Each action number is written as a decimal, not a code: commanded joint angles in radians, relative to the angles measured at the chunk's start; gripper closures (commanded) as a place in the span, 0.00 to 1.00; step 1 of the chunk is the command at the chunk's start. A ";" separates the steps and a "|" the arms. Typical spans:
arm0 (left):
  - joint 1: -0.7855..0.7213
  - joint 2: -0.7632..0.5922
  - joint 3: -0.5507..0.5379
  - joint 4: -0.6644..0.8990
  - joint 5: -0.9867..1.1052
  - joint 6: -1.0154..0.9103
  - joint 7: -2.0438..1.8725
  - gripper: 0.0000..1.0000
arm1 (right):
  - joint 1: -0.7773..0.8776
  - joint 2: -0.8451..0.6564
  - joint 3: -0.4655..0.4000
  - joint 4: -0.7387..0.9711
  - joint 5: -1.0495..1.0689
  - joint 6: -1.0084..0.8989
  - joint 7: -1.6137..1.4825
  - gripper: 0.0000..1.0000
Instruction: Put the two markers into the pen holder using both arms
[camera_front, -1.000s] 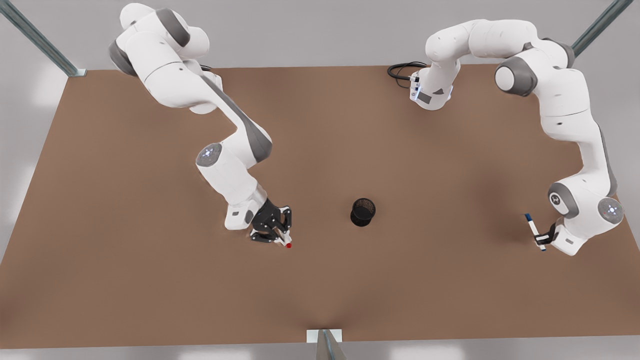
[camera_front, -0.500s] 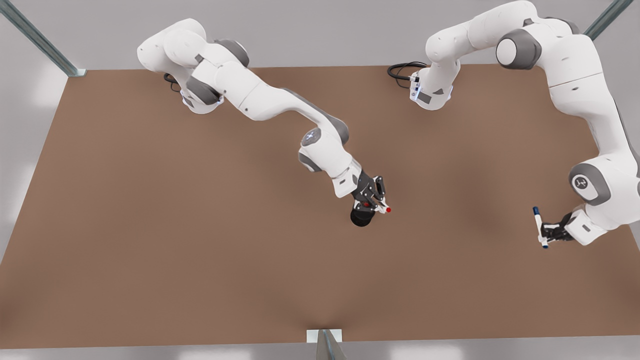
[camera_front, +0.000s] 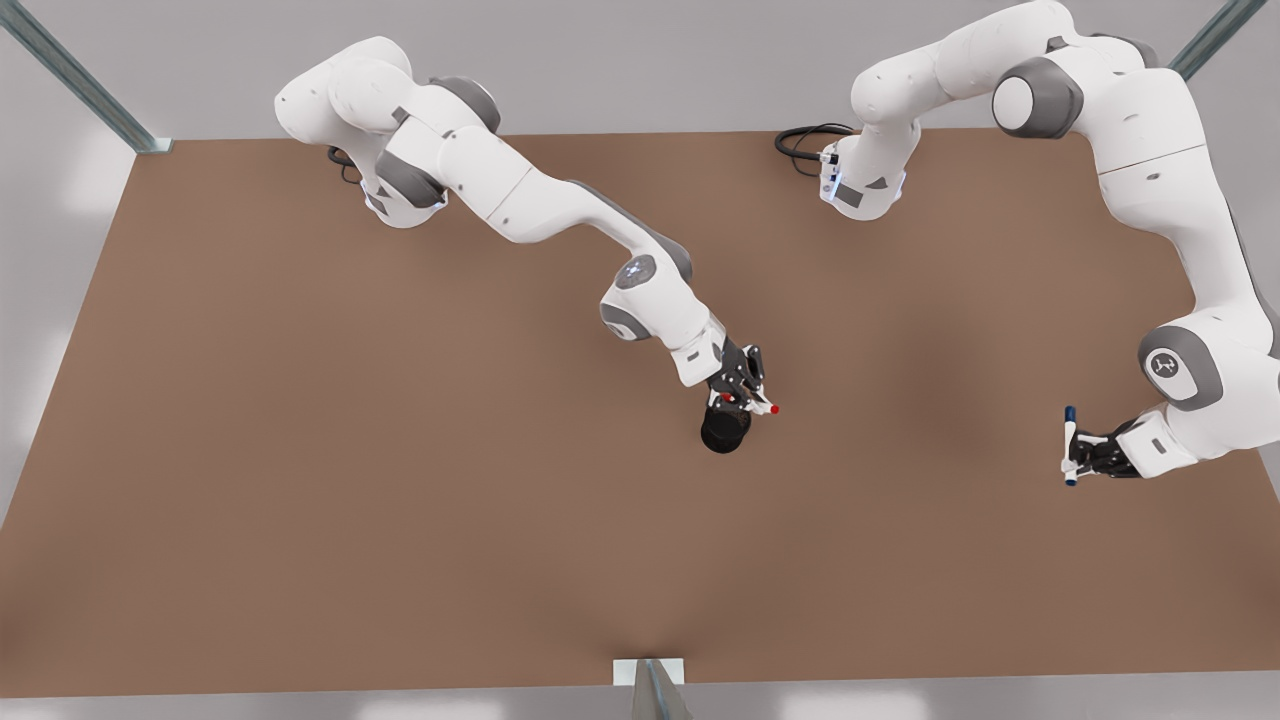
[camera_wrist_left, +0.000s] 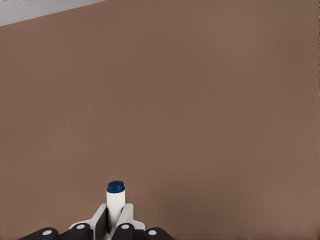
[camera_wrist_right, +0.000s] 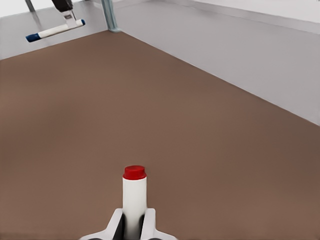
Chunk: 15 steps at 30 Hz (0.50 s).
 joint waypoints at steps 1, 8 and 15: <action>0.000 -0.002 0.000 0.000 -0.008 -0.016 0.182 0.76 | 0.001 0.004 0.000 0.008 -0.019 0.002 0.062 0.79; 0.000 -0.016 0.000 -0.003 -0.008 -0.023 0.182 0.76 | 0.004 0.033 -0.002 0.093 -0.019 0.004 0.057 0.79; 0.000 -0.016 0.000 -0.003 -0.008 -0.022 0.182 0.76 | 0.034 0.110 -0.065 0.126 -0.020 0.085 0.049 0.79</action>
